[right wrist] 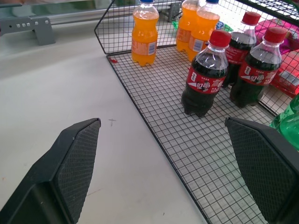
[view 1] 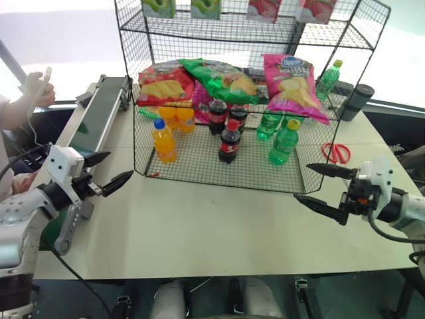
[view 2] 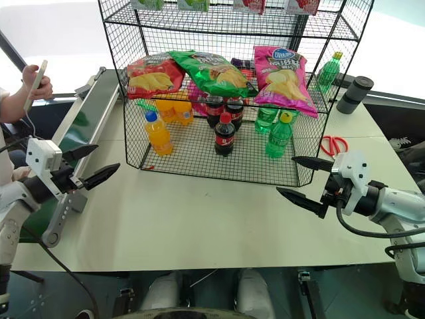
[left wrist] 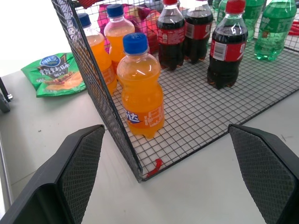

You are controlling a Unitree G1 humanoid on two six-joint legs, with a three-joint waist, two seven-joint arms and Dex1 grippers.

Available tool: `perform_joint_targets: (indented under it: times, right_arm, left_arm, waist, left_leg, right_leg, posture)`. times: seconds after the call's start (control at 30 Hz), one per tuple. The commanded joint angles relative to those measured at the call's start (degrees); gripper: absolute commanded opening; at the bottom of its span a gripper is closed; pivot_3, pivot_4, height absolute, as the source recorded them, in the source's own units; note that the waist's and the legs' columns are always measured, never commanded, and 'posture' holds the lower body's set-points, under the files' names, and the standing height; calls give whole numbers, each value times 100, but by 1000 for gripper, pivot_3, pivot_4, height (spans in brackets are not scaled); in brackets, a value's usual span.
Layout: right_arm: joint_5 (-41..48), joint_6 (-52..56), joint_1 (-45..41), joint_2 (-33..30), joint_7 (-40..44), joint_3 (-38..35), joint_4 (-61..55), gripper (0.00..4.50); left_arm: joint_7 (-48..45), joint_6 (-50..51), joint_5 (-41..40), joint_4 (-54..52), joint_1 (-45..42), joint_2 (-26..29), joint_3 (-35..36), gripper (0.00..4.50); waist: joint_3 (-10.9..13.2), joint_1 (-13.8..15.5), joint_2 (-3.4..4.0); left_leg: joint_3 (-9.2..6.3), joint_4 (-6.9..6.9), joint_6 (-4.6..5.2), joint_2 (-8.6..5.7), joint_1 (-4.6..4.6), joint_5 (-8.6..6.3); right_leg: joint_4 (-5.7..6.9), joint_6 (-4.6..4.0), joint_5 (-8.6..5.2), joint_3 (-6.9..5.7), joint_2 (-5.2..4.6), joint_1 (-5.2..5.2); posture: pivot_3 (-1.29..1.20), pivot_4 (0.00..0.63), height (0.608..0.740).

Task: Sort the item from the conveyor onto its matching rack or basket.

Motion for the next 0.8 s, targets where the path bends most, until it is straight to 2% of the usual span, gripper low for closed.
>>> perform_joint_targets:
  times: [0.03, 0.8]
  right_arm:
    - [-32, -146, 21, 26, 9, -69, -40, 4448]
    - [-255, -422, -110, 8, 184, 2, 325, 4448]
  left_arm:
    - [-64, -147, 71, 13, -114, 65, 10, 4500]
    - [-279, -689, 308, 522, -307, -113, -54, 4500]
  waist:
    - [0, -3, 0]
    - [0, -2, 0]
  left_leg:
    - [0, 0, 0, 0, 0, 0]
    - [1, 1, -2, -9, 1, 1]
  right_leg:
    - [0, 0, 0, 0, 0, 0]
    - [2, 1, 0, 0, 1, 1]
  posture:
    - [0, 150, 726]
    - [0, 150, 726]
